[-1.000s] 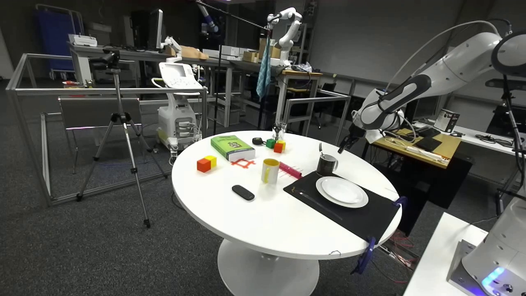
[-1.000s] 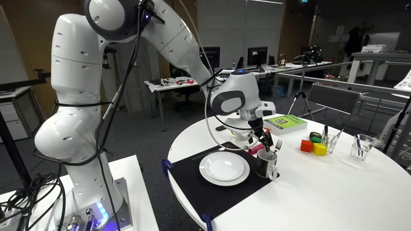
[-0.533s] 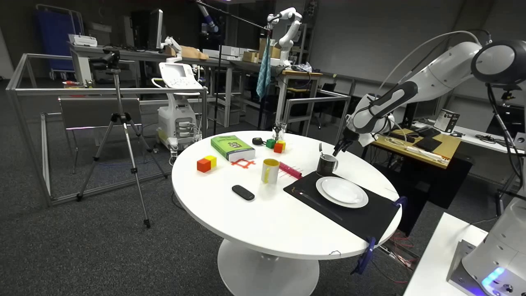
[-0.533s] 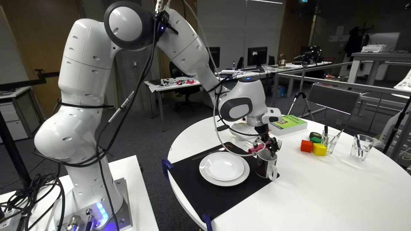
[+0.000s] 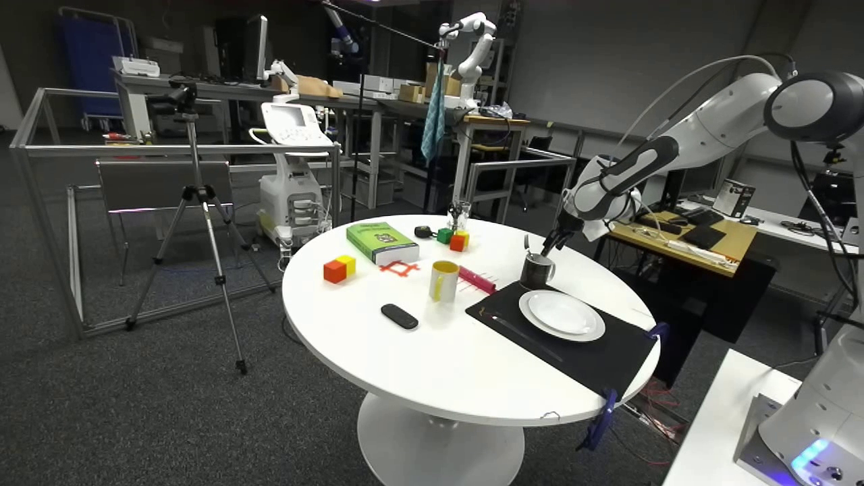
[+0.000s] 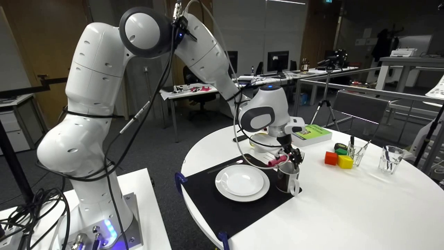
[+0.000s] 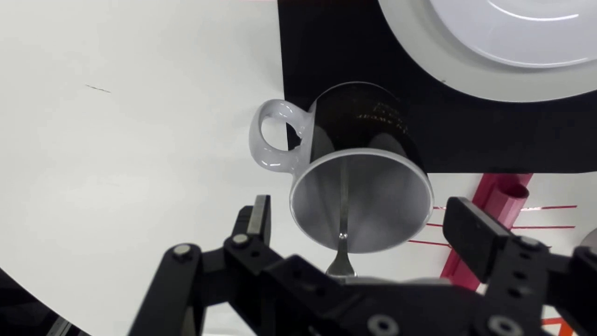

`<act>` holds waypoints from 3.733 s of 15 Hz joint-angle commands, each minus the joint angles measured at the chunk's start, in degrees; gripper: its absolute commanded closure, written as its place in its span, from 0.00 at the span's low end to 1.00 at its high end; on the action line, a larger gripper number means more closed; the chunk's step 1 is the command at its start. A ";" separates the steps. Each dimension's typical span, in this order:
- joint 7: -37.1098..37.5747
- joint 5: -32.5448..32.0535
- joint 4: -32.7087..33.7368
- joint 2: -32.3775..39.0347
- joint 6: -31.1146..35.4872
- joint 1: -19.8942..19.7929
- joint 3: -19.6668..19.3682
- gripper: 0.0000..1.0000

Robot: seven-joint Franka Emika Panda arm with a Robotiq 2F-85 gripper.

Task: Take the fork out of the cup then move the cup off of the table mat

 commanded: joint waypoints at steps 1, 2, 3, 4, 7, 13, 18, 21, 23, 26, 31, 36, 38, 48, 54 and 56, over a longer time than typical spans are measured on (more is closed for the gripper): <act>1.26 -0.39 -1.58 -0.79 1.73 -1.03 1.20 0.00; 0.95 -0.15 -1.59 -0.68 2.13 -1.26 1.58 0.00; 0.21 0.21 -1.58 -0.70 2.39 -1.66 2.23 0.00; -0.15 0.29 -1.44 -0.55 2.74 -1.83 2.56 0.00; -0.69 0.55 -0.89 0.05 4.14 -2.52 3.58 0.00; -0.51 0.32 0.24 1.60 4.54 -3.82 4.10 0.17; -0.56 0.16 1.09 2.82 4.34 -4.59 4.38 0.32; -0.56 0.15 1.64 3.22 4.24 -4.69 4.46 0.30; -0.46 0.05 2.07 3.48 4.16 -4.58 4.45 0.32; -0.15 -0.26 2.84 3.63 3.90 -4.20 4.24 0.36; 0.23 -0.81 4.67 4.01 3.45 -3.50 3.87 0.42; 0.24 -0.89 5.86 5.02 3.11 -3.32 4.14 0.39; 0.49 -1.07 6.35 5.62 2.95 -3.08 4.11 0.41; 0.64 -1.79 9.40 8.80 2.66 -2.96 4.20 0.48; 0.87 -1.91 10.64 10.04 2.39 -2.86 4.14 0.53; 0.84 -1.89 10.72 10.16 2.26 -2.90 4.22 0.52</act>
